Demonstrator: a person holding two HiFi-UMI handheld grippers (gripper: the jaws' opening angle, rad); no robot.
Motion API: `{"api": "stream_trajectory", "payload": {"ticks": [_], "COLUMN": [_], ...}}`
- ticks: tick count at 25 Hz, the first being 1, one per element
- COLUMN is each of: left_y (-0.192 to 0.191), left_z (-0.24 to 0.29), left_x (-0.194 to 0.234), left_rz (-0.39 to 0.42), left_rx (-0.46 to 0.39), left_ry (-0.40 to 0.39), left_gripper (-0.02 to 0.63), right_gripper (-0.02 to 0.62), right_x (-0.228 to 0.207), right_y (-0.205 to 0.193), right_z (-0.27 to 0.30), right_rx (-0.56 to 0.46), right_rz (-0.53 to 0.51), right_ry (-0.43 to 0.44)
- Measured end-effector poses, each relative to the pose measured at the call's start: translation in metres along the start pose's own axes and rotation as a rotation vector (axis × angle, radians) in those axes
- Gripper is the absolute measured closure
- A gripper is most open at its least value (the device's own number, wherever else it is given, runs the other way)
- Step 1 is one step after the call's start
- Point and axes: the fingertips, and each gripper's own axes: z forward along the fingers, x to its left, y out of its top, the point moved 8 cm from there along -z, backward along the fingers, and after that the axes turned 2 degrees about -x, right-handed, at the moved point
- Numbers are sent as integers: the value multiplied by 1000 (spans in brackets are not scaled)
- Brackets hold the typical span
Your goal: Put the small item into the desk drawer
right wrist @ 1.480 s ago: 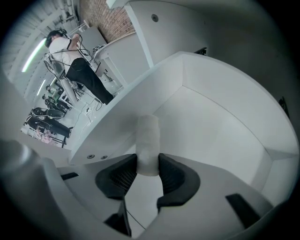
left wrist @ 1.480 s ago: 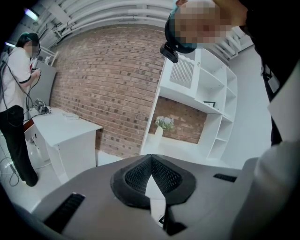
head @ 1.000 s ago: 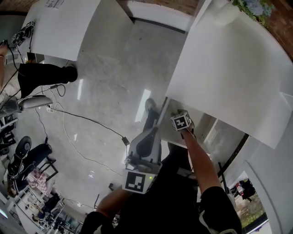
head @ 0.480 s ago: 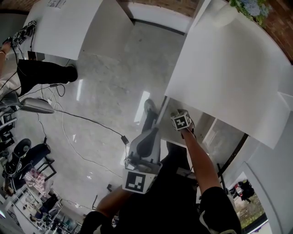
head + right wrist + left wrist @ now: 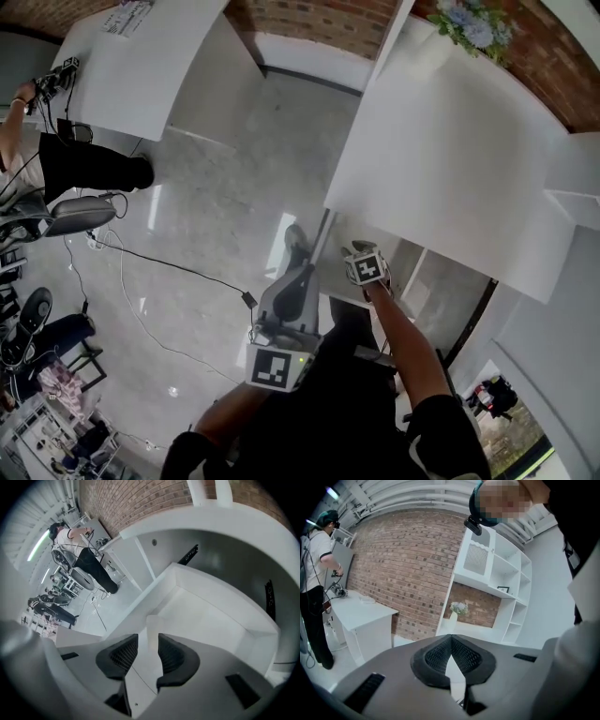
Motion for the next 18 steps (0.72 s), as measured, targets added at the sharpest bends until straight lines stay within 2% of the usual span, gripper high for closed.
{"api": "stream_trajectory", "payload": {"ticks": [4,7,13,18], "left_y": [9,18,39,55], "left_z": [-12,-19,-22,-34], "left_x": [-5,-12,-15,-13], "left_rz": [11,24,62,83], "left_rx": [-25,-44,-86,-102], "left_ry": [-5,-18,-51,-33], "left_gripper": [583,583,583,583], "right_gripper": [471,518,563,580], "right_x": [12,19,34,52], "right_y": [4,10,56,81], "right_z": [-38,-68,-144,-210], "right_rx": [-44,-117,-348,-530], "right_rz": [-17,-12,-6,13], "right_ry": [10,32,38,17]}}
